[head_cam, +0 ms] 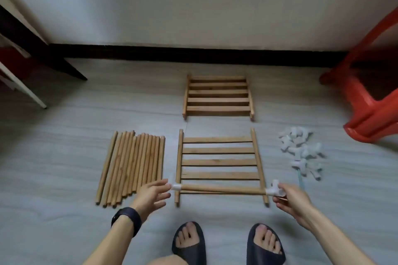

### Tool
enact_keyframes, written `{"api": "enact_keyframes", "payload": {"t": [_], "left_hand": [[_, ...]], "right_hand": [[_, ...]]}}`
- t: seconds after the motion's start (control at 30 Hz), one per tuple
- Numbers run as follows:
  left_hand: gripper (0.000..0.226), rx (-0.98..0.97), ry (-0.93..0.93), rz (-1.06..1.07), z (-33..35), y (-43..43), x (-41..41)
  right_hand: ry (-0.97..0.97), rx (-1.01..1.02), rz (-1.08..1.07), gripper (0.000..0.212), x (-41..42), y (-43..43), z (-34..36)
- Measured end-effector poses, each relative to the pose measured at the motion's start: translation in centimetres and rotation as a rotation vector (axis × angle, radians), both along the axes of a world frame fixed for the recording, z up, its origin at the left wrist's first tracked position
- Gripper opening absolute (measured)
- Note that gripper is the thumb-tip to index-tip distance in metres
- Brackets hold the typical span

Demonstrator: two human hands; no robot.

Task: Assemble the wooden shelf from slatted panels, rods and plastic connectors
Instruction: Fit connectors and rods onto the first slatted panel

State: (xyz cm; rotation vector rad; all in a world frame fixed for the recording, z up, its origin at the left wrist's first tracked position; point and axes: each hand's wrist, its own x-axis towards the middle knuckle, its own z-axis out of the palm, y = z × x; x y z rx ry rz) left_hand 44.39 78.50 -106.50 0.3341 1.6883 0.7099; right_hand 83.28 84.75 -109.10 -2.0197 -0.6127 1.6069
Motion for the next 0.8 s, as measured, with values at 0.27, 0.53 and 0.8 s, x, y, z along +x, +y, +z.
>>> {"api": "enact_keyframes", "payload": {"t": [0.27,0.53,0.8], "left_hand": [[0.012,-0.154,0.092,-0.003,-8.0,-3.7,1.9],[0.012,-0.191,0.222,0.021,-11.4,-3.5,1.5],[0.016,-0.178,0.279,-0.01,-12.3,-3.6,1.9]], "right_hand": [[-0.124,-0.1,0.048,0.01,1.6,-5.2,-7.3],[-0.139,-0.109,0.045,0.009,0.7,-4.1,-9.6],[-0.171,-0.071,0.003,0.007,0.6,-3.7,-10.0]]}}
